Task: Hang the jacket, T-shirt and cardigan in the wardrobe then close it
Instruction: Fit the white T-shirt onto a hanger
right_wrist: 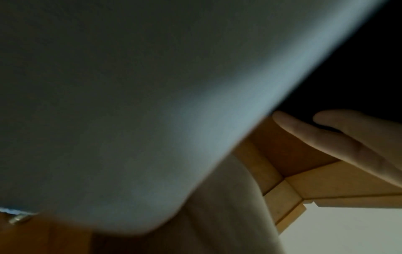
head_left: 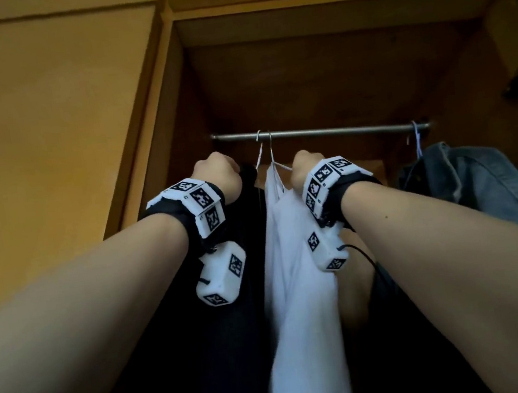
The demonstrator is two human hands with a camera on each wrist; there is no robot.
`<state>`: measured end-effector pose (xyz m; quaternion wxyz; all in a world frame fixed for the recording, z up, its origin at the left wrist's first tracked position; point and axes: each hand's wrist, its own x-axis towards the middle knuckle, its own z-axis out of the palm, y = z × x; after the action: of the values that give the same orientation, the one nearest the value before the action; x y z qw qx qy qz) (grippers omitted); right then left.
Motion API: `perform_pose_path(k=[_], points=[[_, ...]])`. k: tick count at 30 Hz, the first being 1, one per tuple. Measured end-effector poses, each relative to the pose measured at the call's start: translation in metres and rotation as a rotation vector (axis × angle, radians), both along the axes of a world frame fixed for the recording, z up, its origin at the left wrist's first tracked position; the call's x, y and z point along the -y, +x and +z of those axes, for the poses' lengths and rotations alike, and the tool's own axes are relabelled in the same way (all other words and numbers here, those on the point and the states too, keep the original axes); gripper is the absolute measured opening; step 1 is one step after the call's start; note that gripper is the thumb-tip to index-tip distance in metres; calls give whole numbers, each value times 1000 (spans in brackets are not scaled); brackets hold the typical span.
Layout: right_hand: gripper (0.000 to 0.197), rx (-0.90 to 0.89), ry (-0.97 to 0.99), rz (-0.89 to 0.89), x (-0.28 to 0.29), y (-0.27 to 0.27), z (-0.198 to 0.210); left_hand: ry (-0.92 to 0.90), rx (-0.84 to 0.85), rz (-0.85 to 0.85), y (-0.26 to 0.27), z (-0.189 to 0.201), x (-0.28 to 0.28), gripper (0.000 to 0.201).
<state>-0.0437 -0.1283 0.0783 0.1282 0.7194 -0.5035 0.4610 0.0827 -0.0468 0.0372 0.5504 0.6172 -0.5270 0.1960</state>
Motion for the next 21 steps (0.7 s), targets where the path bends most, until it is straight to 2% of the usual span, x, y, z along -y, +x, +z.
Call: perform_pose_path(k=[4, 8, 12, 15, 17, 19, 21], points=[[5, -24, -86, 18, 5, -11, 12, -37, -90, 28, 7, 0, 8, 35], [5, 10, -132, 9, 5, -26, 17, -52, -107, 120, 19, 2, 10, 34], [20, -5, -168, -38, -8, -63, 22, -27, -92, 169, 16, 3, 6, 32], [22, -41, -182, -37, -26, -97, 16, 0, -95, 167, 5, -2, 2, 33], [21, -55, -210, -69, -44, -120, 2, -11, -9, 196, -1, -8, -1, 35], [24, -100, -252, -163, -67, -139, -17, -102, 153, 230, -10, -16, -3, 38], [29, -178, -280, -316, -93, -157, -36, -201, 270, 123, -23, -22, -10, 39]])
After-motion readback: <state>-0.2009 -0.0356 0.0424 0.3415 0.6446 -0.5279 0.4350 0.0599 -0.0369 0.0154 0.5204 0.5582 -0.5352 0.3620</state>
